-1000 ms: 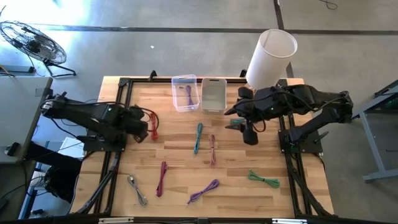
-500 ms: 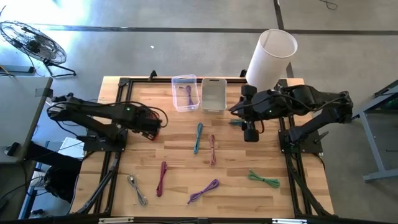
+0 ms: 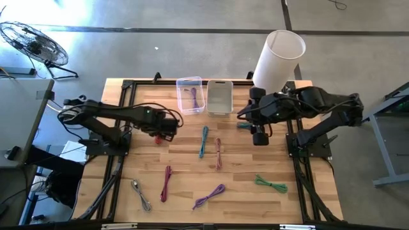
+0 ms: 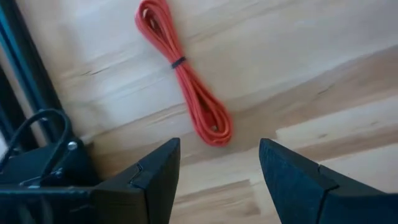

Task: Pick & Place USB Port
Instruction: Put the red cable into the transparent bin, then put the right blue cable into the gray bin

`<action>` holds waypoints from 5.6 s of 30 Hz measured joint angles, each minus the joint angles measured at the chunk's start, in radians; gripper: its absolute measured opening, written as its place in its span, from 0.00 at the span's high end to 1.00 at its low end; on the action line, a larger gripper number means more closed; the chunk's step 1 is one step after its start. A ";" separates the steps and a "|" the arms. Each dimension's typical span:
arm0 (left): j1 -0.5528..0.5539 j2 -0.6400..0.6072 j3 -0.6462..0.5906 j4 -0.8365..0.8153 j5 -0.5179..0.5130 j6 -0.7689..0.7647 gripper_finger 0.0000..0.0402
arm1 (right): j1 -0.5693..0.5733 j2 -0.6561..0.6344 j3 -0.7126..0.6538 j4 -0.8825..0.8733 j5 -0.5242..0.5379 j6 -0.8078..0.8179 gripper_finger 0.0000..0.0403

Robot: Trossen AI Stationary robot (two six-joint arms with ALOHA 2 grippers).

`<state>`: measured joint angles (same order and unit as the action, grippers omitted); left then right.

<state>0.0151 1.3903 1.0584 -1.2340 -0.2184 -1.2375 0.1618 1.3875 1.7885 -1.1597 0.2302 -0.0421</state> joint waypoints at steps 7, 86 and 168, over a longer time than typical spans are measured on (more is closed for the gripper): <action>0.065 0.002 -0.080 0.025 0.082 0.025 0.47 | 0.026 -0.014 0.000 -0.049 0.001 0.020 0.46; 0.156 -0.028 -0.282 0.355 0.114 0.389 0.94 | 0.070 -0.019 0.000 -0.117 -0.031 0.061 0.46; 0.597 0.121 0.091 0.994 0.355 0.782 0.52 | 0.121 -0.021 0.000 -0.163 0.138 0.251 0.46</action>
<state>0.6116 1.5114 1.1497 -0.2395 0.1369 -0.4550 0.2828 1.3662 1.7882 -1.3224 0.3678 0.2089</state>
